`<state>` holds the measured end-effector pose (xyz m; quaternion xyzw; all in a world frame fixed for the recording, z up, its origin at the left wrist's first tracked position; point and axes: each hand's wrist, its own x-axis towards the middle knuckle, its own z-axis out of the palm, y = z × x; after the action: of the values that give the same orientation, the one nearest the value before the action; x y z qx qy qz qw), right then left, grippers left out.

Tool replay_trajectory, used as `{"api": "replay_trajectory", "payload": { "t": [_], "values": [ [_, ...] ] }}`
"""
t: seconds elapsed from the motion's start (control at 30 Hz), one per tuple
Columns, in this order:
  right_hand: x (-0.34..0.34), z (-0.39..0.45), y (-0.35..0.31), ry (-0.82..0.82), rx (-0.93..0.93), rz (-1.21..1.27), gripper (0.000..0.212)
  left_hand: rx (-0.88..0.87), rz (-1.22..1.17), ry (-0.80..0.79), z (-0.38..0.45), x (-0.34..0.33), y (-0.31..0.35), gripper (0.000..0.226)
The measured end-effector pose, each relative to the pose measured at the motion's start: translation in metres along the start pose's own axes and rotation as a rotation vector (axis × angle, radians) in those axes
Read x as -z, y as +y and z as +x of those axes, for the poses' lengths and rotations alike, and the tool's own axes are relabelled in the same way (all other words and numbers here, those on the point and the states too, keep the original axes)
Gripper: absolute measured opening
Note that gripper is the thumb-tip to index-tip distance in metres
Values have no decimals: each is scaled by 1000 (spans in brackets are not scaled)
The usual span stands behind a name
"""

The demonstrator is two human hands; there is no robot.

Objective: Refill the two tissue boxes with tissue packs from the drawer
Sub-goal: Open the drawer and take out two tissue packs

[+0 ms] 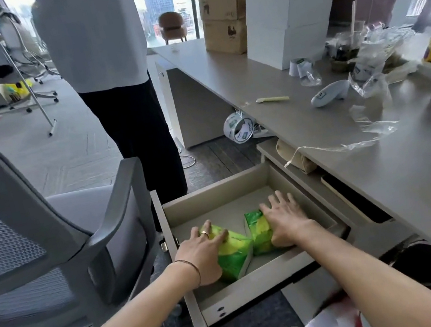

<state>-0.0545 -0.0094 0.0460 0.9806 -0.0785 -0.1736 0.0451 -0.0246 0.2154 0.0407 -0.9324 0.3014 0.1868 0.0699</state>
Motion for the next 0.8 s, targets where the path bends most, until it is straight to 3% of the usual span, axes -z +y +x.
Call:
{"api": "replay_trajectory", "payload": {
  "t": [0.27, 0.47, 0.63, 0.8],
  "values": [
    [16, -7, 4, 146, -148, 314, 84, 45, 15, 20, 3, 2, 1, 93],
    [44, -50, -2, 250, -145, 517, 94, -38, 159, 11, 22, 6, -2, 125],
    [65, -94, 5, 275, -73, 464, 98, -113, 103, -3, 30, 3, -1, 114],
    [87, -129, 21, 354, 4, 494, 110, -46, -63, 142, 23, 4, 7, 104]
  ]
}}
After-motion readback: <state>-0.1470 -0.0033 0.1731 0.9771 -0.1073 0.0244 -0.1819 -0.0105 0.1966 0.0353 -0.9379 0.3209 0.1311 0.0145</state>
